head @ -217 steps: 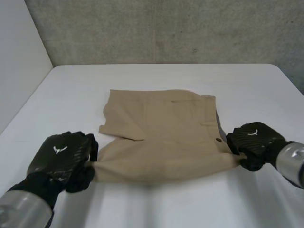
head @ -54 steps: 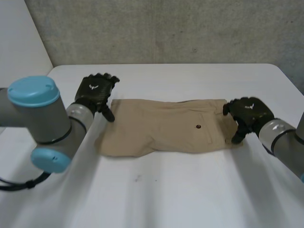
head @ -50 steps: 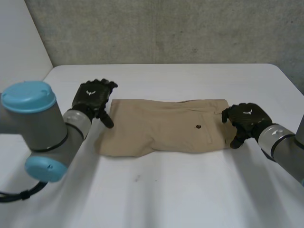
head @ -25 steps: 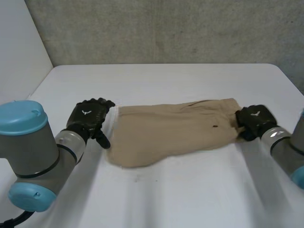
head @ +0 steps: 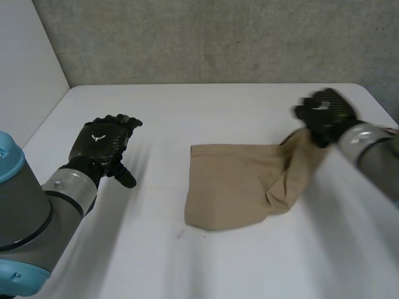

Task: Fold the shorts.

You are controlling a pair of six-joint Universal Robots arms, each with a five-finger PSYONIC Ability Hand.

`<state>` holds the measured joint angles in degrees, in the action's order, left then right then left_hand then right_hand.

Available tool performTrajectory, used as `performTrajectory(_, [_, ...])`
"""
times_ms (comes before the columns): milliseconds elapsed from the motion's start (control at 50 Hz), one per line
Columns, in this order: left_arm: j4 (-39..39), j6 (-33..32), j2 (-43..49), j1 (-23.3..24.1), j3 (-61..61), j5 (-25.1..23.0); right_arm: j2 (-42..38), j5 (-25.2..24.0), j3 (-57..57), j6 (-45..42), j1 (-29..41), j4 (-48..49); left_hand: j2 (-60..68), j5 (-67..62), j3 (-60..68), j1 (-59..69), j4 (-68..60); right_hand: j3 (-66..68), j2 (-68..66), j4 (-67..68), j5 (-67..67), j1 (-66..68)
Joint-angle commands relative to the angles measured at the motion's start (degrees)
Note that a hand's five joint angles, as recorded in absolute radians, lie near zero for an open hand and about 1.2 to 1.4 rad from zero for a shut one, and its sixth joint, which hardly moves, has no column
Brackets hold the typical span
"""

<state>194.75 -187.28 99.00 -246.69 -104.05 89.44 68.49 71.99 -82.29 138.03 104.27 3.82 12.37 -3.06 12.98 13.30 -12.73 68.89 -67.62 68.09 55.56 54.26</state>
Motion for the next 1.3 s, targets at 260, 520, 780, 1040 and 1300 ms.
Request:
performTrajectory(260, [0.6, 2.1, 0.7, 0.9, 3.8, 0.0, -7.6, -13.0, -2.1, -3.9, 22.2, -1.9, -1.7, 2.3, -2.3, -2.6, 2.0, -58.9, 57.6, -58.1, -55.6, -44.3])
performTrajectory(520, [-0.5, 5.1, 15.5, 11.6, 20.5, 1.1, -2.8, -2.9, 2.0, 34.7, 11.8, -1.4, -0.1, 0.8, -0.7, -1.1, 0.5, -58.9, 57.6, -58.1, -55.6, -44.3])
performTrajectory(780, [-13.3, 8.8, 34.3, 19.8, 31.1, 14.4, -20.2, 5.0, 13.5, 25.4, 11.7, -13.7, 0.0, 0.7, -0.6, -0.9, 0.3, -58.9, 57.6, -58.1, -55.6, -44.3])
performTrajectory(1040, [-15.2, 8.3, 32.2, 19.4, 31.2, 14.0, -15.5, 8.7, 11.0, 18.1, 11.8, -12.6, -0.5, 1.2, -1.1, -1.4, 0.8, -58.9, 57.6, -58.1, -55.6, -44.3])
performTrajectory(1300, [-16.3, 8.1, 7.1, 11.0, 31.3, 13.9, 4.8, 17.6, 7.9, 30.3, 10.1, -2.6, -0.1, 0.8, -0.7, -1.1, 0.5, -58.9, 57.6, -58.1, -55.6, -44.3])
